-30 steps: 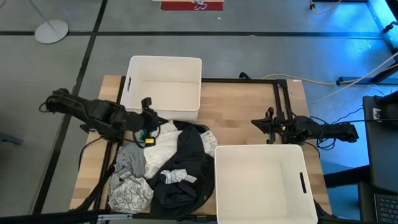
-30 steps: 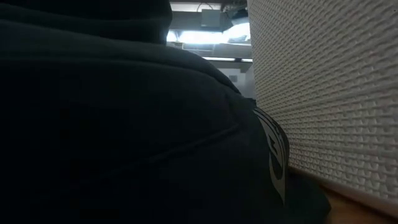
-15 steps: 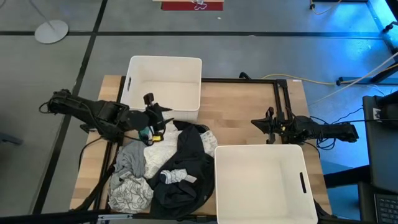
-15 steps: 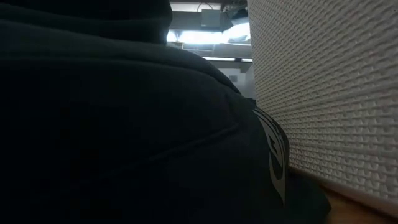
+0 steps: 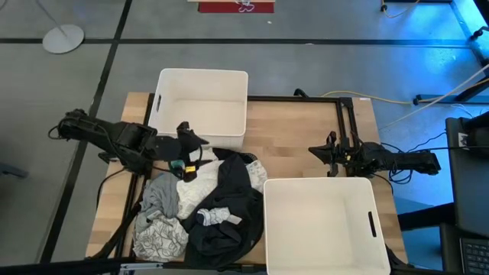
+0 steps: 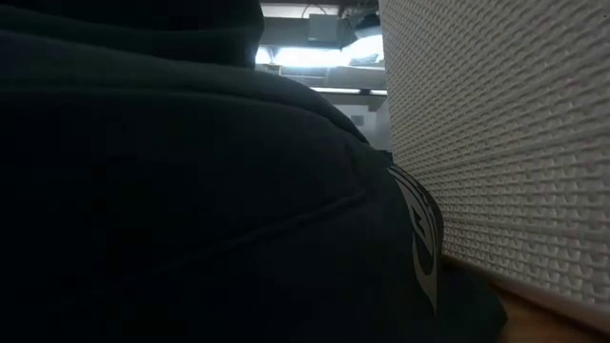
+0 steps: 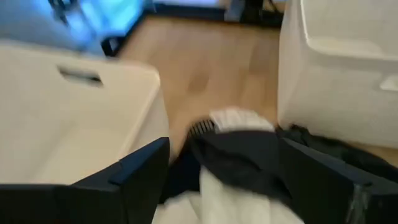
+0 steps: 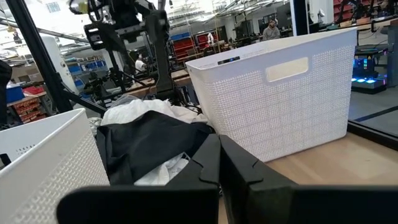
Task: Sort clothes
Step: Put the white dress into the top left laundry bin
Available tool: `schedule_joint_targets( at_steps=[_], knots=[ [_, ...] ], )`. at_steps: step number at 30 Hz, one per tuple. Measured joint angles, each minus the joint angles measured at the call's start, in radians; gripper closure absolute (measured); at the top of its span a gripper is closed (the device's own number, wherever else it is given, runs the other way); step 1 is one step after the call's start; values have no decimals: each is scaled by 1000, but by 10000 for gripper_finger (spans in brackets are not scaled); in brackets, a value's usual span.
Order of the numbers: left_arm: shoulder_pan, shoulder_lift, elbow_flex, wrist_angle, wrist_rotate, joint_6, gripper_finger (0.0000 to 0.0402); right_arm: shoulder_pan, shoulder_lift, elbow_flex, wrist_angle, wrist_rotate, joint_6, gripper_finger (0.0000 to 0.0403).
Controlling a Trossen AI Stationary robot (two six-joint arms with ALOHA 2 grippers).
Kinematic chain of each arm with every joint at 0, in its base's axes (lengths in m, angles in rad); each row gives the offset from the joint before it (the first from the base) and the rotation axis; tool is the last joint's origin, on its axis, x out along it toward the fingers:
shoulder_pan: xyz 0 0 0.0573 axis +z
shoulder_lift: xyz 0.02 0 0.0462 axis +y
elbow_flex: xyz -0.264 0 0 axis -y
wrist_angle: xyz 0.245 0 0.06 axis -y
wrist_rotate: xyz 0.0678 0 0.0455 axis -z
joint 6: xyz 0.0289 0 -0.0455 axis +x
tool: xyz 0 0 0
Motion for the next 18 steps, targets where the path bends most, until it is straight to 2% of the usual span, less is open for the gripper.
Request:
schedule_joint_targets(
  at_steps=[6,12,18],
  knots=[
    [-51,3,-35,-131,75,-229,116,0,0,0,0,0,6,400],
    [-94,2,-111,-125,110,-389,116,0,0,0,-1,-9,7,400],
    [-119,6,-197,-69,120,-463,115,0,0,0,0,-9,5,400]
  ],
)
